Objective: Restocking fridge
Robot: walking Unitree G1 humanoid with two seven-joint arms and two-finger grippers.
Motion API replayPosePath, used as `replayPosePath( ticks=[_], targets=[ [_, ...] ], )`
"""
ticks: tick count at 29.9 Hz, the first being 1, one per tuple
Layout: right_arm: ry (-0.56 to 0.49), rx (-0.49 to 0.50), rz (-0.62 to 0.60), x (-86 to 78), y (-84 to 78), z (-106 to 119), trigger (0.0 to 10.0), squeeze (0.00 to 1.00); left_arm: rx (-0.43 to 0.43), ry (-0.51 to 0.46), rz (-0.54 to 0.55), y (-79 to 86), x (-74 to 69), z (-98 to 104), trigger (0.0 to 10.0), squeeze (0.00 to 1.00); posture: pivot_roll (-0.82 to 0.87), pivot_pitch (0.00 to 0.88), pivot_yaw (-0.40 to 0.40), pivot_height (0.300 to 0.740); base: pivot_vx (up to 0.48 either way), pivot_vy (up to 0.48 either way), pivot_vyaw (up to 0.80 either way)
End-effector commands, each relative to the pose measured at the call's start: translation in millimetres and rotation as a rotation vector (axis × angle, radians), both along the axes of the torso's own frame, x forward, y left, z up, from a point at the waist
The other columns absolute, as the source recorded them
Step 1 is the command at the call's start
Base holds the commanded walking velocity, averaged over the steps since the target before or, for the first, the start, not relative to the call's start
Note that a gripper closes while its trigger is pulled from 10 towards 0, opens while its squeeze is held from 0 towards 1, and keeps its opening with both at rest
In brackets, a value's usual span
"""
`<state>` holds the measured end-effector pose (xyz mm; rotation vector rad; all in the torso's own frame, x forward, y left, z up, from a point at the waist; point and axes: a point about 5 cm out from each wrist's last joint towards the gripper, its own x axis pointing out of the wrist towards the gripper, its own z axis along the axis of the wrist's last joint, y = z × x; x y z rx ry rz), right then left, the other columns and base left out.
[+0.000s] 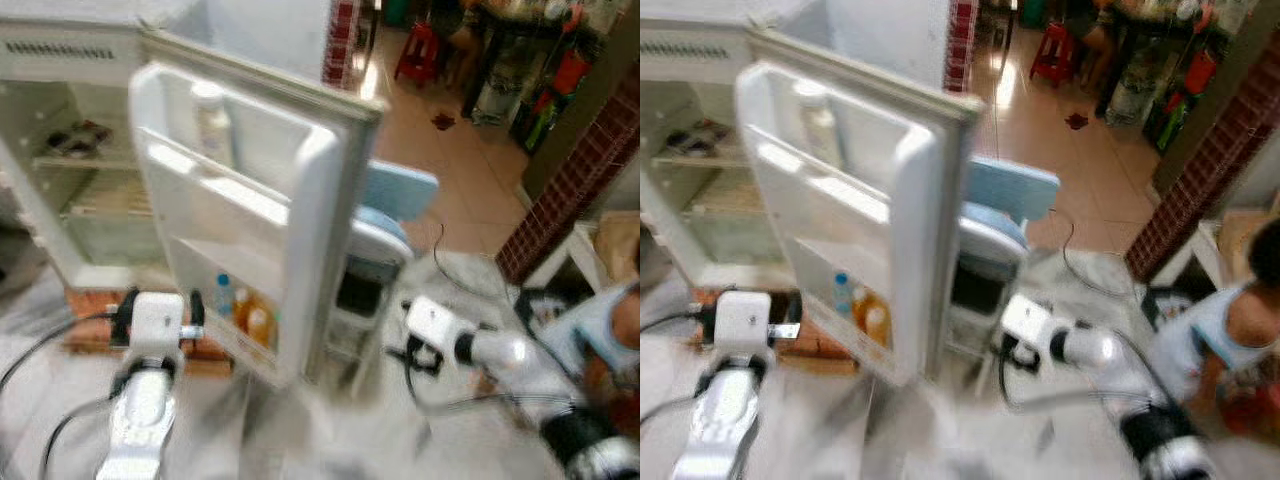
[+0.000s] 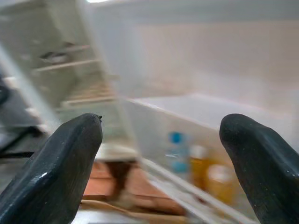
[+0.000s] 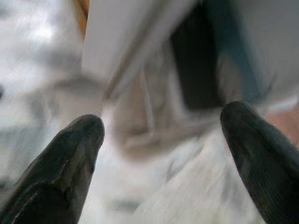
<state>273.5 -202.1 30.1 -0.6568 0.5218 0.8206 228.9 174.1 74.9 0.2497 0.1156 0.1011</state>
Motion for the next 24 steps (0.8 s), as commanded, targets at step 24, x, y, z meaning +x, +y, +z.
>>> replayPosePath(
  ticks=[24],
  targets=[
    [-0.275,0.429,-0.909,44.9,-5.8,32,10.0,0.00,-0.011,-0.025,0.013,4.2,1.6,9,10.0,0.00,0.10,0.000,-0.052,0.740,0.000,0.000,0.73]
  ],
)
